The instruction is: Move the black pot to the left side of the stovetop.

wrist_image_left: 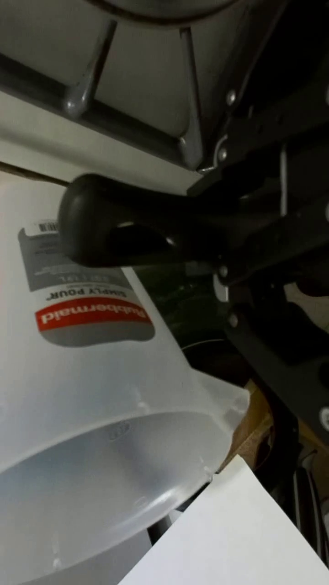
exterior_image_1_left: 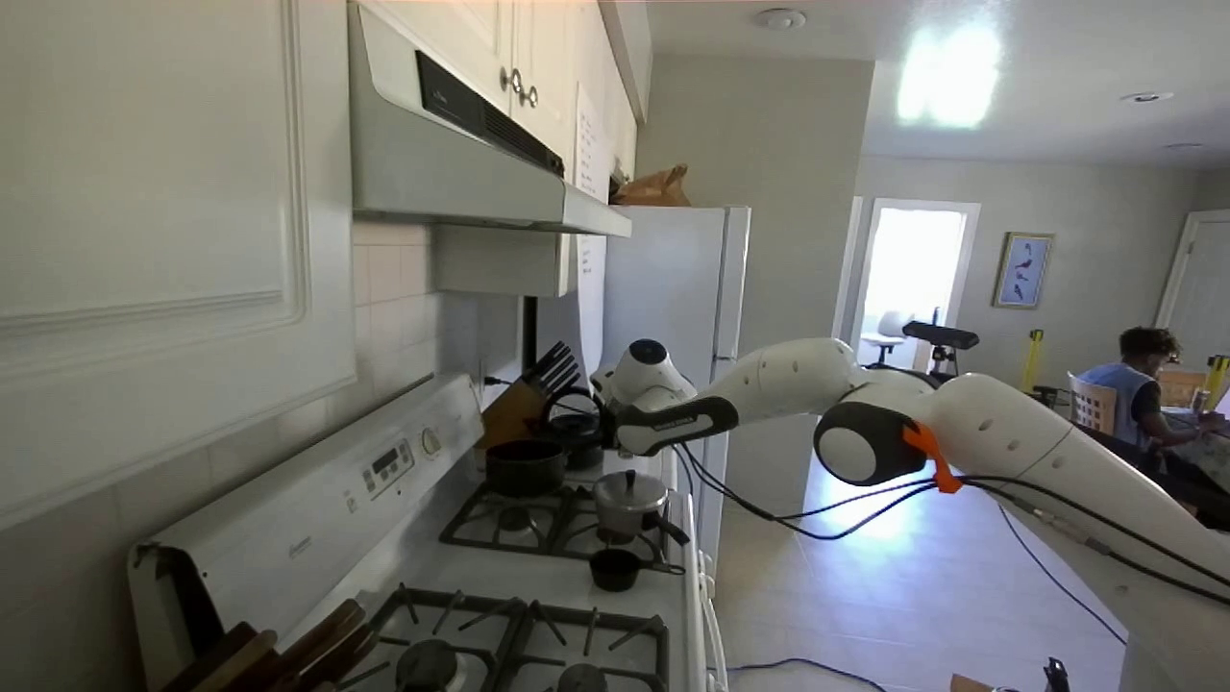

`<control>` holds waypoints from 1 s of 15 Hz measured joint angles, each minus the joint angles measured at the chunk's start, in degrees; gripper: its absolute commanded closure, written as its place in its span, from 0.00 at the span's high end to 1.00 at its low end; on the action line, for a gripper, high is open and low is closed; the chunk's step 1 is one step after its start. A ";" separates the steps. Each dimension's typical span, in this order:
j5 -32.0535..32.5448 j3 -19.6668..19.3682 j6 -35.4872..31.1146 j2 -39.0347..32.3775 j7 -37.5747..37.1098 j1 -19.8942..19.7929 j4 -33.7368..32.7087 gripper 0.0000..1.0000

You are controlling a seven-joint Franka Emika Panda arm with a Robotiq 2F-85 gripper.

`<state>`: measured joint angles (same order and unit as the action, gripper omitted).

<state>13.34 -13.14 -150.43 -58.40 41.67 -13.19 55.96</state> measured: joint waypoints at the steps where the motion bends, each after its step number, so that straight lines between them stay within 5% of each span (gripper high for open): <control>1: -0.25 0.09 0.00 0.46 -1.10 0.02 0.09 0.08; 15: -0.93 0.86 -4.72 5.07 -11.18 1.99 4.42 0.08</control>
<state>12.41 -12.28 -155.14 -53.33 30.50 -11.21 60.38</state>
